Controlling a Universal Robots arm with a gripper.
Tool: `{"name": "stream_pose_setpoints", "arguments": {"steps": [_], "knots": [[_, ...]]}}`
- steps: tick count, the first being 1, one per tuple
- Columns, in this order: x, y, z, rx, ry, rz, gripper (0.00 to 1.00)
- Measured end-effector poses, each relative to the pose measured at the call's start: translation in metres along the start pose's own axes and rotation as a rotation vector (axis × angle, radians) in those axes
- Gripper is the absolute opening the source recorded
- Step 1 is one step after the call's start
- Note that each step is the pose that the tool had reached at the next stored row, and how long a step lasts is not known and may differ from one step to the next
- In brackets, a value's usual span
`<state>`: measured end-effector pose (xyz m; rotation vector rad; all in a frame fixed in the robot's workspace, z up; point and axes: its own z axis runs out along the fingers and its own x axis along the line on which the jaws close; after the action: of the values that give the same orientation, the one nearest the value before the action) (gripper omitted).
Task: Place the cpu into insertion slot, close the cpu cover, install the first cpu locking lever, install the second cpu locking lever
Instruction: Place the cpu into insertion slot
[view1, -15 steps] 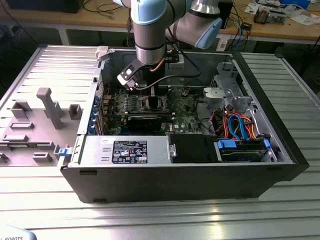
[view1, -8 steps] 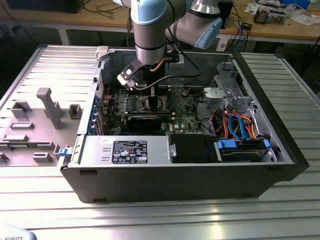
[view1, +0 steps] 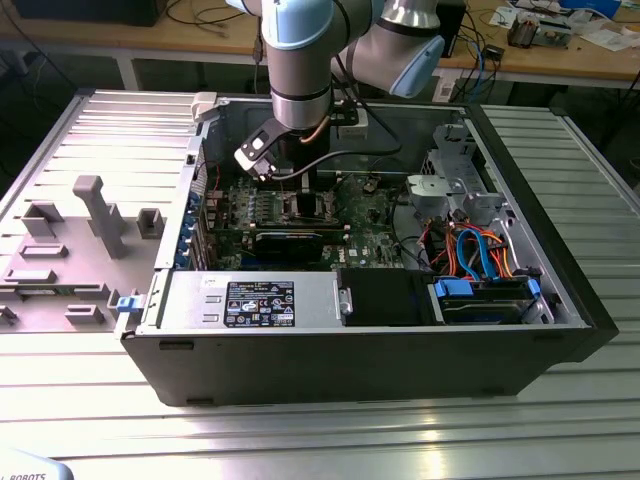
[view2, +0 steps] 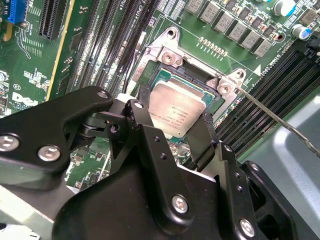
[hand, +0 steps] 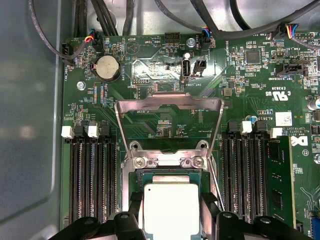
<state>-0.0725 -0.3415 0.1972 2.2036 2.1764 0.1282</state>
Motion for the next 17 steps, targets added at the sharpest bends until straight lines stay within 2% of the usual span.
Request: {"name": "stream_pose_setpoints", "arguments": {"steps": [17], "knots": [[0.0, 0.0, 0.0, 0.0001, 0.0, 0.0, 0.54]]}}
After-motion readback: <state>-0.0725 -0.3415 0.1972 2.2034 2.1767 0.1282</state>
